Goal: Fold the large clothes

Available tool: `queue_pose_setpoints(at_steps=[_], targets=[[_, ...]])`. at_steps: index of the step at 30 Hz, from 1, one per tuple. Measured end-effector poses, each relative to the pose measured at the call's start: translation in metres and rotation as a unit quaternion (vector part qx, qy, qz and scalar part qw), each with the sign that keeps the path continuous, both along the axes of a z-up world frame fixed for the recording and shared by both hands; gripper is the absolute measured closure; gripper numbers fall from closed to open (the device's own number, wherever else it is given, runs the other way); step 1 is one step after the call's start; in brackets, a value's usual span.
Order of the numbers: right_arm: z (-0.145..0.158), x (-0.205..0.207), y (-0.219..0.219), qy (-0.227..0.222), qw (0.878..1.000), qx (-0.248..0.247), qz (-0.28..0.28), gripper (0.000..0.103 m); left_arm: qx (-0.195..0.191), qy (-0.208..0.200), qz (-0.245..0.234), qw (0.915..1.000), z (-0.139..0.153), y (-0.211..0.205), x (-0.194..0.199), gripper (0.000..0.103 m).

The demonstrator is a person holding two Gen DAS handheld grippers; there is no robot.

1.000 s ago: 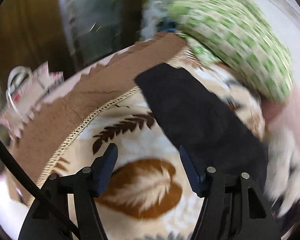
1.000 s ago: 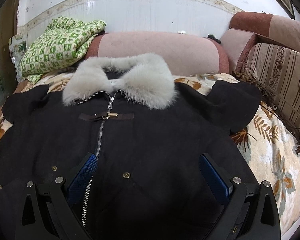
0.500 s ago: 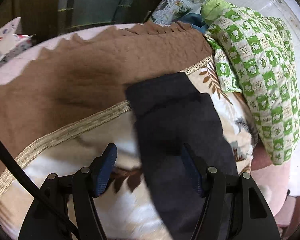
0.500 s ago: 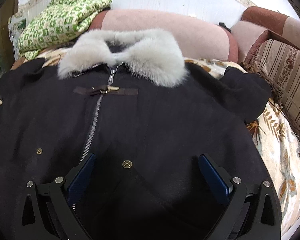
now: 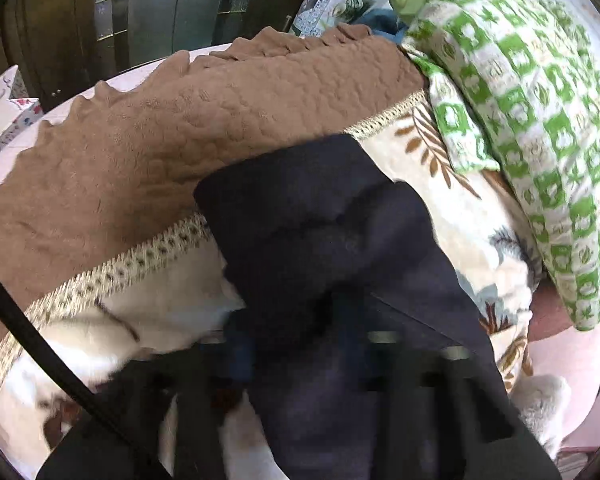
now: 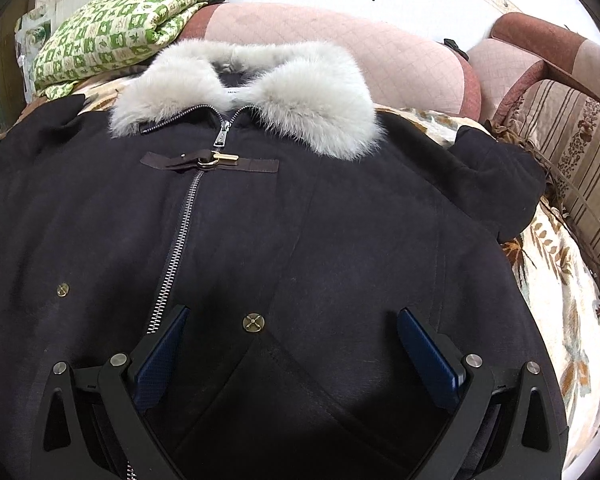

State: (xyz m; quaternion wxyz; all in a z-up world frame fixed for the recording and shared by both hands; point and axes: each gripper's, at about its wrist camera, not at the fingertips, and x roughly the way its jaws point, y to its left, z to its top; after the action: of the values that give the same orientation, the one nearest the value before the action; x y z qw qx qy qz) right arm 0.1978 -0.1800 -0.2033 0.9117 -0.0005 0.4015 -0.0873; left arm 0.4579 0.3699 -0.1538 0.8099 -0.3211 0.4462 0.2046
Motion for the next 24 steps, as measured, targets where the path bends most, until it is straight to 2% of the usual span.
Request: queue_pose_setpoints(at_steps=[3, 8, 11, 13, 16, 19, 22, 24], targets=[[0.0, 0.001, 0.0, 0.002, 1.0, -0.001, 0.0, 0.001, 0.038, -0.012, -0.02, 0.999, 0.03, -0.026, -0.005, 0.093], [0.0, 0.001, 0.0, 0.002, 1.0, -0.001, 0.0, 0.001, 0.029, -0.068, -0.084, 0.9938, 0.085, -0.081, -0.026, 0.095], [0.002, -0.002, -0.001, -0.003, 1.0, 0.0, -0.001, 0.001, 0.027, -0.095, -0.138, 0.9855, 0.112, -0.129, -0.043, 0.095], [0.006, -0.005, -0.004, -0.014, 1.0, 0.012, 0.001, 0.001, 0.018, -0.114, -0.184, 0.9762, 0.126, -0.168, -0.058, 0.095], [0.022, -0.017, -0.013, -0.057, 0.997, 0.048, -0.003, 0.001, 0.008, -0.12, -0.238, 0.9638, 0.127, -0.218, -0.075, 0.095], [0.036, -0.025, -0.022, -0.095, 0.993, 0.071, -0.017, 0.001, -0.002, -0.113, -0.292, 0.9498, 0.115, -0.27, -0.088, 0.095], [0.038, -0.024, -0.029, -0.098, 0.992, 0.073, -0.034, 0.001, -0.018, -0.085, -0.336, 0.9378, 0.087, -0.32, -0.095, 0.094], [0.036, -0.021, -0.036, -0.088, 0.991, 0.092, -0.043, 0.001, -0.015, -0.055, -0.354, 0.9336, 0.069, -0.344, -0.097, 0.089]])
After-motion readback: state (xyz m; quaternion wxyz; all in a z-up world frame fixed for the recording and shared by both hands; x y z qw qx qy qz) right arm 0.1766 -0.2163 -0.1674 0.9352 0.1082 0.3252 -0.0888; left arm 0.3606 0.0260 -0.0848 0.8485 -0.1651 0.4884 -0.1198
